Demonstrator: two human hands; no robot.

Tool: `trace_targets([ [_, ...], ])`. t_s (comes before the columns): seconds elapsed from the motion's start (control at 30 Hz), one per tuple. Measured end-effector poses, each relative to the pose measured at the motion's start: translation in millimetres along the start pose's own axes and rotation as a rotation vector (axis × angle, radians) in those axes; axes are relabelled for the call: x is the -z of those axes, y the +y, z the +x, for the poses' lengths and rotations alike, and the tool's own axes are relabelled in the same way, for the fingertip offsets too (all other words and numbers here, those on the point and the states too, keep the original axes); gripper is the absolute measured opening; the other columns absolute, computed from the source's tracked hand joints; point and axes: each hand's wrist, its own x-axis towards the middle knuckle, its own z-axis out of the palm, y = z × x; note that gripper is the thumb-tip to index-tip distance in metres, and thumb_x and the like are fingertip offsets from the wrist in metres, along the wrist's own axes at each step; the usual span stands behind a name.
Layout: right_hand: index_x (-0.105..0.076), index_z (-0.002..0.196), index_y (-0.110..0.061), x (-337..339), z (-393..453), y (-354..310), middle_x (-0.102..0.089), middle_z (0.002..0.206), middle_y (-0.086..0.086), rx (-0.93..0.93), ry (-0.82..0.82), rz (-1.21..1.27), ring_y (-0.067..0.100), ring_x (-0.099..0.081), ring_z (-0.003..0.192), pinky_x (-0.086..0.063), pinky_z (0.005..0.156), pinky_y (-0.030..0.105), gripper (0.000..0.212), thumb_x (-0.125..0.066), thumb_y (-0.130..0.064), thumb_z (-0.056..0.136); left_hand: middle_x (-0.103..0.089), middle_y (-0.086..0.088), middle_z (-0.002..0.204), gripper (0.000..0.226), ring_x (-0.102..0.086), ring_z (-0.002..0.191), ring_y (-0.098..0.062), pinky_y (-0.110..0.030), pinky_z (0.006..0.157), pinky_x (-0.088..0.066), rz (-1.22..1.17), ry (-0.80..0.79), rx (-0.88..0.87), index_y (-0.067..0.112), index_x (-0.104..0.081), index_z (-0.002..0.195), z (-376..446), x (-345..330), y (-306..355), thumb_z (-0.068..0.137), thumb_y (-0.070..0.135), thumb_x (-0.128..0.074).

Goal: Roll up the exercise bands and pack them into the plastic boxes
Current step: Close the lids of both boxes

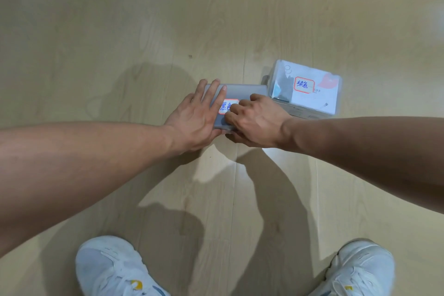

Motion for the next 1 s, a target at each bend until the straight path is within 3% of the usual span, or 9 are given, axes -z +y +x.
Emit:
trace_targets([
  [0.3, -0.054, 0.079, -0.01, -7, -3, -6, -0.056, 0.062, 0.01, -0.001, 0.01, 0.012, 0.03, -0.054, 0.05, -0.027, 0.053, 0.033, 0.027, -0.065, -0.034, 0.087, -0.005, -0.022, 0.167, 0.099, -0.011, 0.152, -0.046, -0.05, 0.109, -0.041, 0.013, -0.022, 0.026, 0.002, 0.002, 0.159, -1, 1, 2, 0.09, 0.071, 0.0],
  [0.4, -0.054, 0.083, -0.011, -10, -5, -8, -0.055, 0.063, 0.011, 0.02, 0.043, 0.057, 0.03, -0.053, 0.049, -0.026, 0.05, 0.033, 0.021, -0.051, -0.029, 0.092, 0.002, -0.021, 0.168, 0.096, -0.005, 0.153, -0.046, -0.05, 0.112, -0.039, 0.032, -0.032, 0.033, 0.003, 0.008, 0.159, -2, 2, 4, 0.091, 0.069, -0.008],
  [0.5, -0.056, 0.085, -0.01, -11, -7, -8, -0.055, 0.063, 0.012, 0.022, 0.047, 0.08, 0.031, -0.054, 0.047, -0.028, 0.047, 0.031, 0.028, -0.037, -0.028, 0.095, 0.004, -0.022, 0.168, 0.094, -0.005, 0.153, -0.047, -0.051, 0.111, -0.039, 0.05, -0.035, 0.046, 0.002, 0.01, 0.158, -3, 2, 6, 0.092, 0.066, -0.009],
  [0.67, -0.058, 0.085, -0.011, -9, -7, -1, -0.061, 0.069, 0.01, 0.019, 0.064, 0.185, 0.032, -0.061, 0.057, -0.04, 0.049, 0.033, 0.025, -0.073, -0.03, 0.083, 0.0, -0.024, 0.167, 0.093, -0.005, 0.151, -0.047, -0.047, 0.121, -0.026, 0.047, -0.086, 0.008, 0.002, 0.007, 0.16, 0, 10, 7, 0.099, 0.066, -0.023],
  [0.73, -0.057, 0.087, -0.013, -2, -10, 15, -0.061, 0.081, 0.009, -0.003, 0.052, 0.266, 0.032, -0.06, 0.072, -0.044, 0.061, 0.036, 0.029, -0.076, -0.033, 0.08, 0.0, -0.021, 0.167, 0.093, -0.004, 0.152, -0.044, -0.046, 0.122, -0.025, 0.002, -0.1, 0.001, 0.006, 0.006, 0.161, 2, 16, 2, 0.099, 0.066, -0.028],
  [0.87, -0.053, 0.11, -0.016, 10, -17, 60, -0.057, 0.119, 0.01, -0.262, -0.077, 0.426, 0.033, -0.052, 0.106, -0.044, 0.089, 0.043, 0.057, -0.082, -0.05, 0.074, -0.01, -0.016, 0.164, 0.092, -0.019, 0.146, -0.038, -0.048, 0.118, -0.031, -0.112, -0.139, -0.05, 0.014, -0.004, 0.162, 22, 31, -20, 0.095, 0.071, -0.031],
  [0.93, -0.045, 0.115, -0.017, 12, -17, 75, -0.057, 0.121, 0.007, -0.39, -0.171, 0.601, 0.03, -0.05, 0.105, -0.041, 0.085, 0.038, 0.06, -0.079, -0.052, 0.079, -0.02, -0.013, 0.16, 0.09, -0.031, 0.139, -0.034, -0.045, 0.116, -0.032, -0.161, -0.177, -0.062, 0.018, -0.009, 0.162, 37, 40, -33, 0.094, 0.072, -0.032],
  [1.0, -0.041, 0.111, -0.019, 14, -10, 83, -0.058, 0.106, 0.004, -0.45, -0.234, 0.731, 0.027, -0.049, 0.093, -0.034, 0.072, 0.034, 0.056, -0.078, -0.05, 0.082, -0.026, -0.009, 0.158, 0.086, -0.036, 0.139, -0.031, -0.043, 0.114, -0.035, -0.19, -0.231, -0.063, 0.022, -0.012, 0.162, 48, 50, -42, 0.095, 0.071, -0.036],
])
